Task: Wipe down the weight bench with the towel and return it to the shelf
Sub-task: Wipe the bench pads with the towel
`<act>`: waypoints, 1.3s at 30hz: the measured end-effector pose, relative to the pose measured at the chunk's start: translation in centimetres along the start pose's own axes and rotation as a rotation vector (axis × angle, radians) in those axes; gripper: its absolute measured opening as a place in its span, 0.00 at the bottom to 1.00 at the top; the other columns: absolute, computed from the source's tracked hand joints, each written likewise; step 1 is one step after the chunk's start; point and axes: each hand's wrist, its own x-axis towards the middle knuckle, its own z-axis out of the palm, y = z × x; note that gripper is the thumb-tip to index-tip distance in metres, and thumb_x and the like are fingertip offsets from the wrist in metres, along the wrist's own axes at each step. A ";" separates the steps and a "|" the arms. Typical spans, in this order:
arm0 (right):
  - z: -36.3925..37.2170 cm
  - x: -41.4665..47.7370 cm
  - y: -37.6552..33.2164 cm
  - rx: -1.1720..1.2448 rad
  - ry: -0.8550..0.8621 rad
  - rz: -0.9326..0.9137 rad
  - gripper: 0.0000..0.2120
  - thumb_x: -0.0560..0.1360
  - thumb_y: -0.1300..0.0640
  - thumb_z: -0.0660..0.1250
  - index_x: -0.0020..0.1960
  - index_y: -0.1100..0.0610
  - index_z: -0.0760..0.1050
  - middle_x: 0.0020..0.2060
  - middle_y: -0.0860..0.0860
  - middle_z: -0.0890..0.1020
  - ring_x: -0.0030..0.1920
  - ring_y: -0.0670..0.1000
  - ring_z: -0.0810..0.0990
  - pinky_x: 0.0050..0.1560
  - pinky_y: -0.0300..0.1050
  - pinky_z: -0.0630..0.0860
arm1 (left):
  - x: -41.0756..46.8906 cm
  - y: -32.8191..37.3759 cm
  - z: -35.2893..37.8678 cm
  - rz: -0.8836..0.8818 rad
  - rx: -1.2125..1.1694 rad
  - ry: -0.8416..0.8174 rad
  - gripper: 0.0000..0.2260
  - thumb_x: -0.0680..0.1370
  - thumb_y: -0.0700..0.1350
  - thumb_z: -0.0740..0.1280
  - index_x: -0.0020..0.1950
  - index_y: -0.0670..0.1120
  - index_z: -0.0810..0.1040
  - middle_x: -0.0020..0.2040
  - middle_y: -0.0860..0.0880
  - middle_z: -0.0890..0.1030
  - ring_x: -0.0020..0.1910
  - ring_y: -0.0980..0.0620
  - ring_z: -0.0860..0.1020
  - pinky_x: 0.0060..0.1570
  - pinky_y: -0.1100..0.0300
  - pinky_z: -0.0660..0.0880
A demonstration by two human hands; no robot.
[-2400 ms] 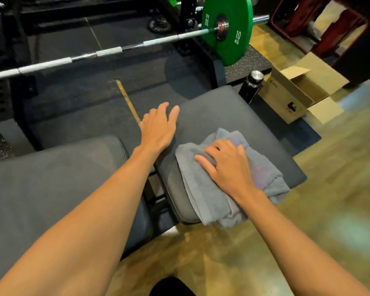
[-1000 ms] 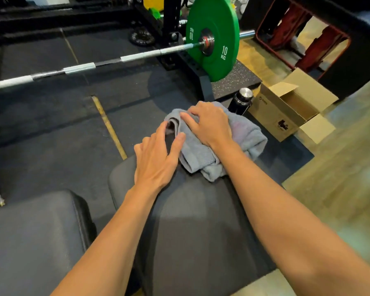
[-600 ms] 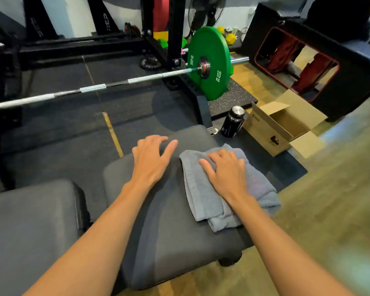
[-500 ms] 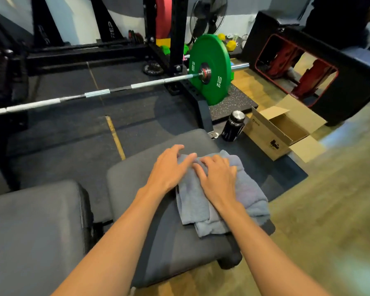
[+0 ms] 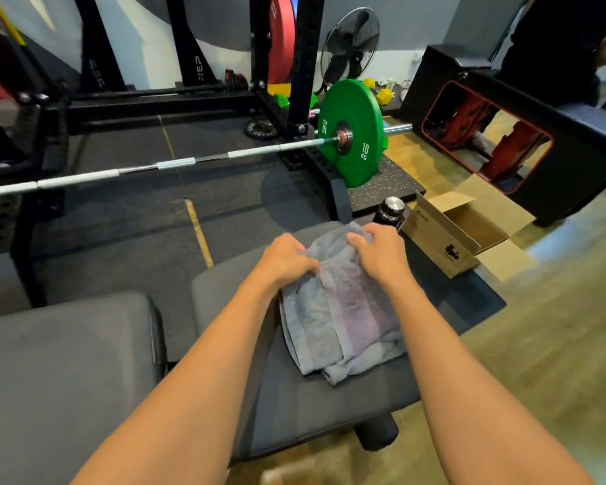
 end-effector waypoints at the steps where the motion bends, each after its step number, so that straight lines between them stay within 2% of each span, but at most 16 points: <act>1: -0.8 0.3 -1.2 0.057 0.056 -0.082 0.14 0.75 0.55 0.66 0.34 0.60 0.69 0.29 0.52 0.70 0.34 0.52 0.69 0.35 0.47 0.63 | 0.0 0.7 -1.2 0.058 -0.058 0.067 0.13 0.66 0.41 0.75 0.46 0.44 0.76 0.46 0.48 0.77 0.44 0.51 0.74 0.37 0.59 0.69; 4: -3.9 0.9 -4.7 0.304 0.198 -0.295 0.11 0.76 0.53 0.66 0.39 0.59 0.74 0.32 0.54 0.75 0.32 0.47 0.71 0.33 0.41 0.67 | -0.8 3.8 -5.4 0.301 -0.189 0.193 0.21 0.64 0.41 0.73 0.57 0.48 0.79 0.53 0.52 0.80 0.49 0.55 0.78 0.44 0.61 0.74; 8: -6.5 -1.3 -4.9 0.426 0.113 -0.459 0.16 0.76 0.50 0.60 0.38 0.62 0.74 0.32 0.53 0.75 0.34 0.49 0.73 0.36 0.42 0.68 | -3.7 4.7 -6.4 0.507 -0.028 0.077 0.16 0.60 0.43 0.69 0.47 0.50 0.83 0.42 0.49 0.83 0.39 0.52 0.79 0.39 0.58 0.75; 10: -6.3 -3.1 -2.3 0.386 -0.059 -0.370 0.20 0.74 0.48 0.57 0.34 0.61 0.75 0.30 0.57 0.76 0.32 0.48 0.72 0.35 0.40 0.68 | -5.1 2.6 -3.8 0.466 0.248 -0.125 0.16 0.64 0.42 0.72 0.51 0.50 0.82 0.41 0.49 0.79 0.41 0.50 0.76 0.38 0.59 0.71; 12: -4.7 -4.4 0.2 0.267 -0.144 -0.224 0.17 0.72 0.49 0.57 0.34 0.57 0.78 0.30 0.55 0.79 0.31 0.47 0.75 0.35 0.43 0.71 | -6.0 0.1 -1.5 0.313 0.412 -0.481 0.14 0.69 0.44 0.73 0.54 0.49 0.82 0.42 0.52 0.79 0.41 0.54 0.76 0.38 0.64 0.69; 14: -2.0 -4.5 1.2 0.049 -0.112 -0.184 0.10 0.74 0.53 0.61 0.39 0.52 0.80 0.36 0.49 0.82 0.39 0.47 0.80 0.42 0.47 0.75 | -5.8 -1.7 -1.0 0.192 0.218 -0.609 0.06 0.72 0.45 0.71 0.47 0.46 0.84 0.38 0.51 0.82 0.38 0.55 0.78 0.37 0.65 0.72; 15: -0.4 -4.3 1.1 -0.061 -0.116 -0.210 0.08 0.75 0.53 0.62 0.44 0.50 0.80 0.43 0.48 0.83 0.46 0.49 0.81 0.48 0.48 0.75 | -5.1 -2.2 -1.4 0.163 0.065 -0.517 0.05 0.74 0.44 0.69 0.43 0.45 0.84 0.35 0.51 0.83 0.35 0.54 0.79 0.34 0.63 0.73; 17: 3.1 -4.3 0.1 -0.301 -0.181 -0.277 0.13 0.75 0.45 0.62 0.57 0.46 0.77 0.57 0.48 0.79 0.59 0.52 0.75 0.58 0.52 0.71 | -3.1 -3.0 -2.3 0.138 -0.105 -0.123 0.08 0.75 0.41 0.65 0.37 0.45 0.82 0.31 0.51 0.81 0.33 0.51 0.79 0.34 0.58 0.75; 19: 6.2 -4.4 -0.6 -0.550 -0.185 -0.273 0.25 0.74 0.33 0.56 0.66 0.43 0.70 0.65 0.48 0.72 0.65 0.54 0.68 0.59 0.59 0.66 | -1.2 -4.0 -2.9 0.169 0.059 0.214 0.07 0.75 0.42 0.64 0.41 0.46 0.81 0.38 0.49 0.82 0.40 0.48 0.79 0.44 0.51 0.76; 20: 7.3 -4.5 -0.8 -0.643 -0.148 -0.267 0.28 0.74 0.31 0.54 0.68 0.44 0.67 0.66 0.49 0.70 0.65 0.55 0.66 0.57 0.59 0.65 | -0.6 -4.5 -2.8 0.180 0.170 0.271 0.06 0.76 0.44 0.64 0.45 0.46 0.81 0.44 0.47 0.82 0.46 0.47 0.79 0.50 0.49 0.75; 22: 8.4 -5.0 -0.6 -0.725 -0.051 -0.283 0.27 0.75 0.33 0.54 0.68 0.45 0.65 0.63 0.50 0.71 0.62 0.56 0.67 0.52 0.57 0.65 | 0.4 -5.7 -2.2 0.197 0.282 0.239 0.08 0.78 0.47 0.62 0.53 0.49 0.79 0.54 0.45 0.79 0.55 0.44 0.76 0.57 0.46 0.70; 25: 7.3 -6.2 1.3 -0.600 -0.005 -0.370 0.18 0.78 0.43 0.60 0.65 0.48 0.68 0.56 0.50 0.73 0.54 0.55 0.72 0.45 0.51 0.70 | 1.6 -7.3 -1.3 0.233 0.336 0.249 0.13 0.80 0.49 0.59 0.63 0.49 0.75 0.64 0.45 0.76 0.62 0.42 0.73 0.61 0.46 0.64; 28: 5.3 -8.1 3.9 -0.463 0.054 -0.398 0.14 0.76 0.47 0.64 0.61 0.48 0.71 0.49 0.49 0.75 0.46 0.52 0.74 0.31 0.43 0.71 | 3.1 -7.9 -0.9 0.278 0.354 0.331 0.12 0.81 0.47 0.58 0.61 0.46 0.76 0.61 0.46 0.78 0.60 0.42 0.74 0.60 0.48 0.64; 31: 5.7 -6.8 4.4 -0.511 0.130 -0.358 0.12 0.76 0.45 0.62 0.57 0.48 0.72 0.46 0.49 0.73 0.42 0.51 0.74 0.26 0.42 0.70 | 5.0 -8.0 -0.9 0.275 0.275 0.385 0.11 0.81 0.48 0.57 0.55 0.47 0.77 0.55 0.47 0.78 0.55 0.45 0.74 0.55 0.50 0.67; 35: 8.7 1.3 1.8 -0.553 0.159 -0.307 0.19 0.76 0.37 0.58 0.58 0.47 0.73 0.47 0.52 0.74 0.45 0.55 0.74 0.31 0.47 0.72 | 6.9 -8.3 -0.5 0.273 0.161 0.411 0.15 0.80 0.55 0.54 0.56 0.51 0.76 0.52 0.51 0.77 0.53 0.50 0.74 0.48 0.56 0.68; 39: 11.3 9.2 0.3 -0.616 0.115 -0.352 0.26 0.73 0.30 0.56 0.60 0.46 0.76 0.53 0.53 0.75 0.54 0.57 0.72 0.48 0.54 0.66 | 7.6 -9.0 -0.2 0.275 0.134 0.442 0.20 0.79 0.59 0.50 0.64 0.53 0.72 0.57 0.52 0.78 0.56 0.52 0.74 0.50 0.55 0.69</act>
